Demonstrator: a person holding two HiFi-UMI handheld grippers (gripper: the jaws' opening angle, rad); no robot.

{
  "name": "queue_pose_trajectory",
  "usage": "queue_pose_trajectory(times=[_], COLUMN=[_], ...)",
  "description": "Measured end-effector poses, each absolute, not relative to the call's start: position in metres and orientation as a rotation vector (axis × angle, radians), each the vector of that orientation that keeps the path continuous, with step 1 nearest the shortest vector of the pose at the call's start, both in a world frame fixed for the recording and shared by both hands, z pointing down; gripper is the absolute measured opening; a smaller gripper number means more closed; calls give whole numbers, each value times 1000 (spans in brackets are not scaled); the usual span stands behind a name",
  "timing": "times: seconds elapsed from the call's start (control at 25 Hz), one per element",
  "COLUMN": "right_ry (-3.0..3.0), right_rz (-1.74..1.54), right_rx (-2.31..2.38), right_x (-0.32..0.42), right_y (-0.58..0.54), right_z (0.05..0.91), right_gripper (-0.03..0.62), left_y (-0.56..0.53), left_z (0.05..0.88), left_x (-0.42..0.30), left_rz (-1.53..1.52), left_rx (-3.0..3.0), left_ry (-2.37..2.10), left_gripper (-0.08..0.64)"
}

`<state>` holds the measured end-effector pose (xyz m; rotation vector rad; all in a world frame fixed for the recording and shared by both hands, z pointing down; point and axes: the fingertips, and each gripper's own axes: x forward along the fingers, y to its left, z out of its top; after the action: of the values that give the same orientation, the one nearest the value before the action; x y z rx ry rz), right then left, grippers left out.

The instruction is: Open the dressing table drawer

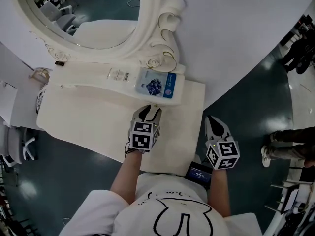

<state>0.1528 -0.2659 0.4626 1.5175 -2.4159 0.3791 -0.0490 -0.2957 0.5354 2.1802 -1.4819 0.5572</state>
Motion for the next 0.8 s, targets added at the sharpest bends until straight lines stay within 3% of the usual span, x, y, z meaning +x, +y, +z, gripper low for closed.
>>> queue_pose_trajectory(times=[0.4, 0.52, 0.8], right_ry=[-2407, -2398, -2397], right_rz=[411, 418, 423], right_rx=[1504, 1505, 1515], right_x=[155, 155, 155], right_y=[-282, -282, -277], right_z=[476, 479, 479], right_gripper=[14, 14, 14], left_y=[-308, -309, -308], left_z=[553, 553, 554], left_x=[-45, -44, -43], left_rz=[578, 586, 606], left_rx=[2147, 2157, 2171], left_ry=[-1469, -1456, -1439], left_gripper=[184, 121, 121])
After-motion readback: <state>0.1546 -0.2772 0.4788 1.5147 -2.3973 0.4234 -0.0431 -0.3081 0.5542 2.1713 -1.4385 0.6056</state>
